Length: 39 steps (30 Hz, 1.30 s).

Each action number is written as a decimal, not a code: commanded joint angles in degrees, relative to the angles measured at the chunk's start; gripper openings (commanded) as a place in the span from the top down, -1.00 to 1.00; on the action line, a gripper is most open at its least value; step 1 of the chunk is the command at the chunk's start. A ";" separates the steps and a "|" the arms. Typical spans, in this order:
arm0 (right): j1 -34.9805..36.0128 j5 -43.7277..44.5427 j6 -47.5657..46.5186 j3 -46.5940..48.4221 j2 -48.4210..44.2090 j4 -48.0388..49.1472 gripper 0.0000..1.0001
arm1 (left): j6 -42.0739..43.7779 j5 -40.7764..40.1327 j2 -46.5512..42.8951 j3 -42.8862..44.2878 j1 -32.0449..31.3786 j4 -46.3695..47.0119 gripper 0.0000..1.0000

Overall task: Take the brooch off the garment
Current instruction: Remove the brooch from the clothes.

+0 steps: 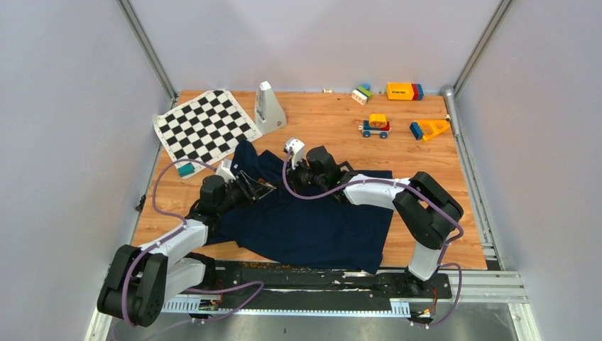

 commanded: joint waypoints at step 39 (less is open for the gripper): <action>-10.05 -24.43 24.72 -2.21 4.89 18.76 -0.08 | 17.23 9.77 -0.05 7.02 -1.06 -4.11 1.00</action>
